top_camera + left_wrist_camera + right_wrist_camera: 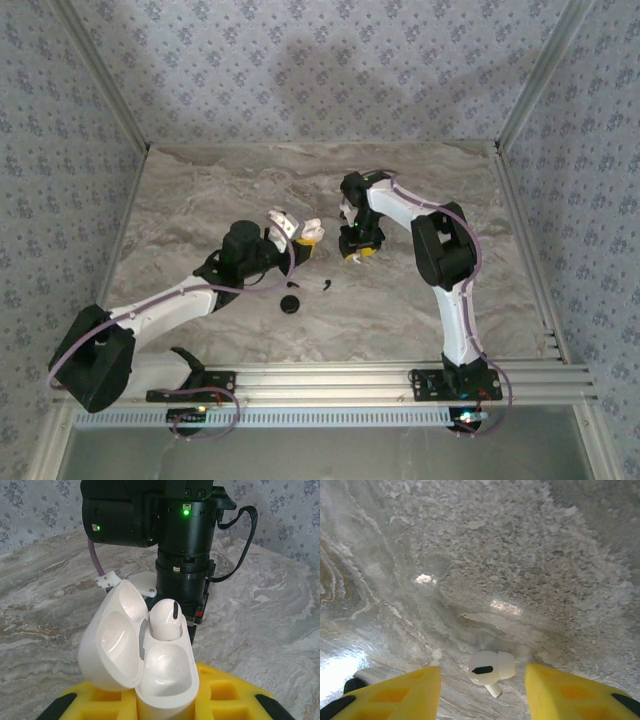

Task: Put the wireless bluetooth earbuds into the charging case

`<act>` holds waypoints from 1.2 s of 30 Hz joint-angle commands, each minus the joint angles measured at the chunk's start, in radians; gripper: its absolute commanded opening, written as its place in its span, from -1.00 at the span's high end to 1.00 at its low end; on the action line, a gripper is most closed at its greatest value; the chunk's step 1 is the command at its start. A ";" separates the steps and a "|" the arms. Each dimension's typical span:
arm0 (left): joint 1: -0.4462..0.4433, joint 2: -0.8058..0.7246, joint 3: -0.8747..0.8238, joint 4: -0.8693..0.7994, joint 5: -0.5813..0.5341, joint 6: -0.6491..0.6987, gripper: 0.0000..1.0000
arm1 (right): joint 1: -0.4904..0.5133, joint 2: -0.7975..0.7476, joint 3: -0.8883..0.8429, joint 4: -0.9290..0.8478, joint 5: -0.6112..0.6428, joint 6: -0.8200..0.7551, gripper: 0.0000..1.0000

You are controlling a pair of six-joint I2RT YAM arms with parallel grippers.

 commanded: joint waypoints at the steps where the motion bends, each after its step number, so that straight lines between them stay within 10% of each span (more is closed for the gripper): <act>1: 0.003 -0.025 -0.007 0.002 -0.005 -0.009 0.70 | 0.004 0.023 0.012 -0.005 0.033 0.024 0.04; 24: 0.004 -0.088 -0.003 -0.082 -0.050 0.021 0.70 | 0.006 -0.006 -0.023 0.068 0.036 0.073 0.44; 36: -0.002 -0.060 -0.021 -0.056 -0.019 0.041 0.71 | -0.008 -0.379 -0.379 0.441 -0.059 0.308 0.47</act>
